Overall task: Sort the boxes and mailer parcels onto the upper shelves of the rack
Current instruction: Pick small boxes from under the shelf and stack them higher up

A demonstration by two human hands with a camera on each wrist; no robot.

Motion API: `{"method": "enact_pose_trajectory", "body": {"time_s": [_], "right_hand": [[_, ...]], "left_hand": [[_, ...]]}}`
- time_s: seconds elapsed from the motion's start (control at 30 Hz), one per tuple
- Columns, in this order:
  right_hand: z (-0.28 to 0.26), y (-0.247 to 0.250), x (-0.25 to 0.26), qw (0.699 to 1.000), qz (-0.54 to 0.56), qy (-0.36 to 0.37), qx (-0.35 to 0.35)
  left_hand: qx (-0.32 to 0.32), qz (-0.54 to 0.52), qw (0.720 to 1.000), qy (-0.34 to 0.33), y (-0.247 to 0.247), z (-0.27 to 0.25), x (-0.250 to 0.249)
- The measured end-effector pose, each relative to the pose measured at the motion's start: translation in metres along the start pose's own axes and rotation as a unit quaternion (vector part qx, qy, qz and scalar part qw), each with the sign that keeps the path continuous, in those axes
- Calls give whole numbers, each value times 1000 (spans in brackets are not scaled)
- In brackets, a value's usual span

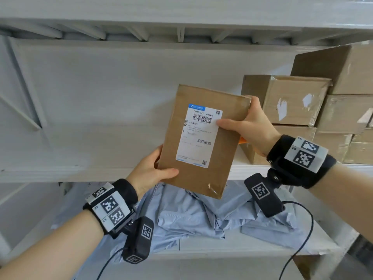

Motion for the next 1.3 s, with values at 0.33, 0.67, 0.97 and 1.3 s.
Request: {"method": "enact_pose_trajectory", "body": {"time_s": [0.33,0.67,0.97,1.3], "right_hand": [[-116,-16,-48,996,-84,41,-14],[-206,-35,-190,991,-60,-118,12],[-257,-45,-369,942,-57,-329,30],[-344,-59,-594,877,-8,-480,31]], "left_hand": [[-1,-16,1000,20,-31,-90,62],[44,-6,986,164,-70,-165,192],[86,27,936,340,-118,-193,344],[113,39,898,423,-186,-231,538]]}}
Point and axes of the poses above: each hand's wrist, its own z-axis towards the middle knuckle, its own y-axis out of the back of the hand, x = y × z, the point moved 2 cm from there along z, towards the middle knuckle, and after that the axes turned 3 degrees about x, right-handed, at the moved point
